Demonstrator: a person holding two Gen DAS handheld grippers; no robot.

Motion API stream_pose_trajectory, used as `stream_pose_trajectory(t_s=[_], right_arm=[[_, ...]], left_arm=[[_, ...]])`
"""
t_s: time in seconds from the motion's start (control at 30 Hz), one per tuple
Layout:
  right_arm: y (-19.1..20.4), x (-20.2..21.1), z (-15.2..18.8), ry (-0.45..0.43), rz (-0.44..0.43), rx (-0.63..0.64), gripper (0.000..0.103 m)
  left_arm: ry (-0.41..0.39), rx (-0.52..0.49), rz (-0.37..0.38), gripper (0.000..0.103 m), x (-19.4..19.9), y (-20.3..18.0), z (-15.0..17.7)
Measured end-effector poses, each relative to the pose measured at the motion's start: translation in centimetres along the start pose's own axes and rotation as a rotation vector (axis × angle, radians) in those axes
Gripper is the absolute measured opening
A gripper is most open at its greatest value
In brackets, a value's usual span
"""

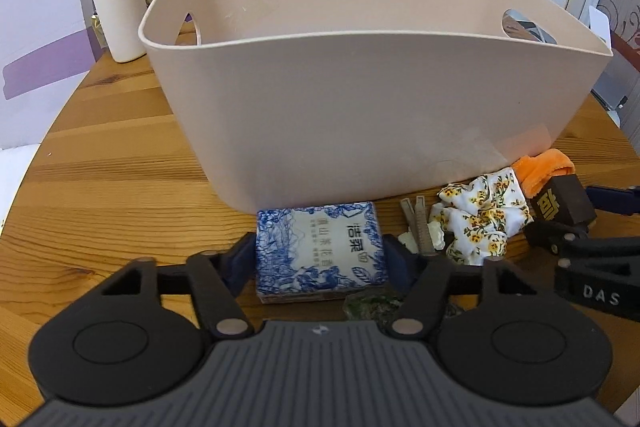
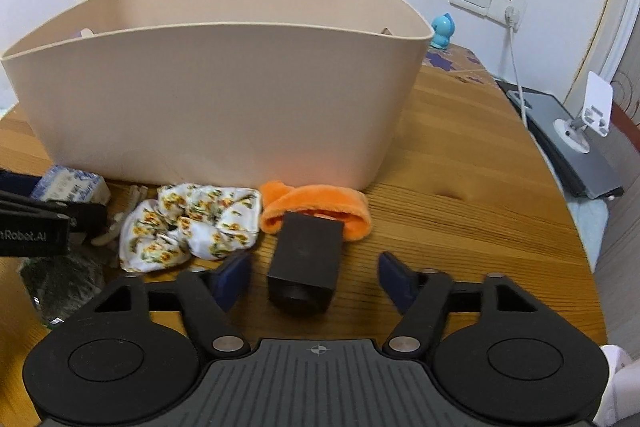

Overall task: Organize objects
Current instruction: 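Grasp blue-and-white tea box with left gripper while right grasps black cube, drop both in basket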

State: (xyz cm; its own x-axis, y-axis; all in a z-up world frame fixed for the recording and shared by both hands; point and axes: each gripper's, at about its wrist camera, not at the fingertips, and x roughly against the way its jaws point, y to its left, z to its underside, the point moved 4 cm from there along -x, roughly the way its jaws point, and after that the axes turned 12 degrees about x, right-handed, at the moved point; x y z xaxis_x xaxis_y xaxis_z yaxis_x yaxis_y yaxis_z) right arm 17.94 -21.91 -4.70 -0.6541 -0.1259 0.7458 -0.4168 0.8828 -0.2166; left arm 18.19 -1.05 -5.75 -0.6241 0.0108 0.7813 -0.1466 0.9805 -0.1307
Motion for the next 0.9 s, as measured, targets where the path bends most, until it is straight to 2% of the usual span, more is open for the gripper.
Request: stream_pose_trajectory(t_s=[0.07,0.13,0.27,0.43,0.73,0.9], right_arm=[[-0.1,0.3,0.0,-0.004,-0.026,-0.012,0.039],[0.2,0.4,0.0,-0.002,-0.020,-0.018,0.030],[0.5,1.1,0.4,0.002,-0.026,-0.034,0.029],[0.6,2.7,0.4,-0.023,-0.010,-0.033,0.029],[0.1,7.5,-1.0,-0.143,0.033,-0.041,0.029],[-0.8,9.3,-2.2,-0.206,-0.008,-0.093,0.029]], left_arm=[[0.006,-0.002,0.009,0.066,0.1,0.2,0.0],[0.014,0.002,0.018,0.065,0.3,0.4,0.1],[0.026,0.025,0.048,0.065,1.1,0.8,0.4],[-0.047,0.027,0.069,0.065,4.2,1.0,0.6],[-0.133,0.017,0.120,0.065,8.4,0.6,-0.4],[-0.203,0.008,0.127,0.065,10.6,0.5,-1.3]])
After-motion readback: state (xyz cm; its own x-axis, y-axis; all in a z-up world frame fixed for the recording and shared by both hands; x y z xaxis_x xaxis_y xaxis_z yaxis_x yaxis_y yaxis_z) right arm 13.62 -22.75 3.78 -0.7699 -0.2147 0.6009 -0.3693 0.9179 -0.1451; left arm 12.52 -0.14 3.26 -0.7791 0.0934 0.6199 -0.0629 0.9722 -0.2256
